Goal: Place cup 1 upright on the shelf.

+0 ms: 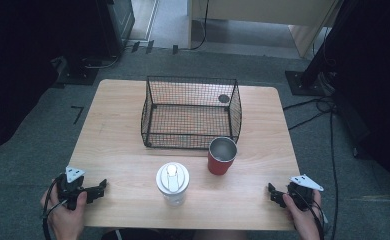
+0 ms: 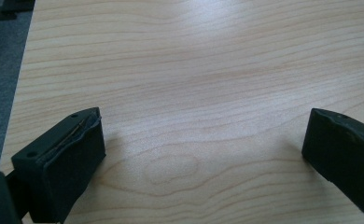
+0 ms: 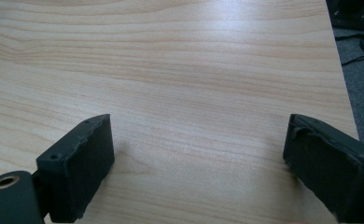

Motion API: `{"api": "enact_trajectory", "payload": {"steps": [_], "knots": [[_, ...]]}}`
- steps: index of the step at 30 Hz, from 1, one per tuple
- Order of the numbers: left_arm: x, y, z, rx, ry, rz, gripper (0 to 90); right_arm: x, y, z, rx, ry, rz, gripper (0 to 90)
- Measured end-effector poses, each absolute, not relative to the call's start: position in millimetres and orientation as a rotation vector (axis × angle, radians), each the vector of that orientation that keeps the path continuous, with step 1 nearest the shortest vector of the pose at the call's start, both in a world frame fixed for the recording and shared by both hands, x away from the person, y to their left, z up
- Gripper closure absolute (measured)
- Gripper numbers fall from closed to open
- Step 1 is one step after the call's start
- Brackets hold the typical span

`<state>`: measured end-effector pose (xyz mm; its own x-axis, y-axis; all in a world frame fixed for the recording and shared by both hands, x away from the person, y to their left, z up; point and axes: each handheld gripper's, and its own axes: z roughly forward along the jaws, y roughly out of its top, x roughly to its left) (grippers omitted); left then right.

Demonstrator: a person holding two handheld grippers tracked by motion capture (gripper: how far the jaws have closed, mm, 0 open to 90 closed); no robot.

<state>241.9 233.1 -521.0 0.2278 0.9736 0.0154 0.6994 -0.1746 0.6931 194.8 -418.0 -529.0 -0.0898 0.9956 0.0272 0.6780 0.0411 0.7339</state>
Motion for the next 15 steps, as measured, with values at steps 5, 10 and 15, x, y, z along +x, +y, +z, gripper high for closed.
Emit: {"api": "enact_trajectory", "payload": {"steps": [5,10,15], "knots": [[242.3,233.0,-521.0,1.944,1.535,0.634,0.0,193.8,-416.9,-528.7,1.69,1.791,0.816,9.3],[242.4,233.0,-521.0,1.944,1.535,0.633,0.0,191.6,-410.6,-526.1,1.688,1.719,0.858,14.1],[243.3,232.4,-520.9,1.959,1.514,0.627,0.0,191.6,-399.1,-519.3,1.63,1.754,0.849,13.9]]}}
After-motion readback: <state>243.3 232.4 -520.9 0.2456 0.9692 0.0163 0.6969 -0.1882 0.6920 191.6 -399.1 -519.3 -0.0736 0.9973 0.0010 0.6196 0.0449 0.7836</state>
